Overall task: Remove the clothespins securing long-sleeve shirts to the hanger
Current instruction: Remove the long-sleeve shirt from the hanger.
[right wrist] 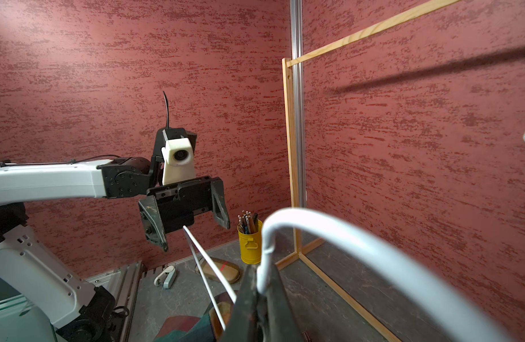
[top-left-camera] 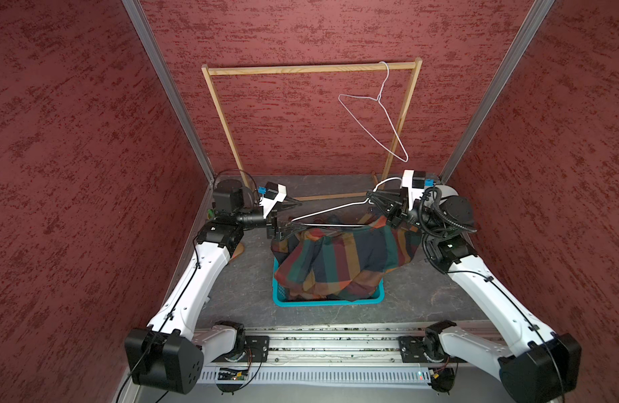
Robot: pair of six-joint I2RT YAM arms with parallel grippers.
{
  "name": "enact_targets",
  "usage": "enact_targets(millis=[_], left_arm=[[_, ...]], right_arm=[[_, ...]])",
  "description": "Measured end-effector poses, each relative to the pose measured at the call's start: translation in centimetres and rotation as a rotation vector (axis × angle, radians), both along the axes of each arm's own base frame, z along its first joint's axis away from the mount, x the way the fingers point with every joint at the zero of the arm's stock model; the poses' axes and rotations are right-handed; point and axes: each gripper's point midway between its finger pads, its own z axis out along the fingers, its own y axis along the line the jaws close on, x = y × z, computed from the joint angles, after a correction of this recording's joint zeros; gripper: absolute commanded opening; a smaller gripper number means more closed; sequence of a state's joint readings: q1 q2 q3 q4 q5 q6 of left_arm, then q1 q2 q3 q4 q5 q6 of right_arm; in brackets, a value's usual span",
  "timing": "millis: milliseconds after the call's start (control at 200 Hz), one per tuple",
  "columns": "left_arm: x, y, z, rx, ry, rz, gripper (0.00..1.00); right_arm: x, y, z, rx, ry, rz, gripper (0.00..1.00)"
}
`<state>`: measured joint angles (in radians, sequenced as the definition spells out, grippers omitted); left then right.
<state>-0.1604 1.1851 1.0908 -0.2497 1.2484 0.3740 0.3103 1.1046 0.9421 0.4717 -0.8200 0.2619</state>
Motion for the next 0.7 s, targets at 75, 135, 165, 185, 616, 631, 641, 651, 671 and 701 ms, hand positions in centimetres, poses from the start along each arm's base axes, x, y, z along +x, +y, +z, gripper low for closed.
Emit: enact_targets(millis=[75, 135, 165, 185, 616, 631, 641, 651, 671, 701], left_arm=[[0.1, -0.5, -0.8, 0.016, 0.030, -0.009, 0.77], [0.2, -0.7, -1.1, 0.025, 0.045, -0.012, 0.68], [0.3, -0.9, -1.2, 0.029, 0.050, -0.014, 0.62], [0.3, -0.9, -1.2, 0.031, 0.048, -0.015, 0.56], [-0.2, -0.7, -0.7, 0.048, 0.002, 0.000, 0.00], [-0.3, -0.7, -0.6, 0.049, -0.002, 0.004, 0.00], [-0.3, -0.7, -0.5, 0.050, -0.005, 0.008, 0.00], [-0.3, -0.6, -0.4, 0.051, -0.009, 0.012, 0.00], [-0.4, -0.5, -0.3, 0.052, -0.017, 0.019, 0.00], [-0.5, -0.3, 0.1, 0.052, -0.031, 0.031, 0.00]], right_arm=[[0.0, 0.3, -0.1, 0.003, 0.000, 0.010, 0.00], [0.0, 0.6, -0.1, 0.005, 0.000, 0.020, 0.00], [0.0, 0.7, -0.1, 0.006, -0.001, 0.024, 0.00], [0.0, 0.8, -0.2, 0.006, 0.000, 0.028, 0.00], [0.7, 1.2, -0.7, 0.009, 0.030, 0.020, 0.08], [0.8, 1.2, -0.7, 0.009, 0.033, 0.016, 0.11], [0.8, 1.2, -0.6, 0.009, 0.034, 0.014, 0.14], [0.9, 1.2, -0.7, 0.008, 0.037, 0.010, 0.17], [1.0, 1.2, -0.6, 0.008, 0.041, 0.002, 0.26], [1.1, 1.2, -0.5, 0.006, 0.045, -0.008, 0.38]])
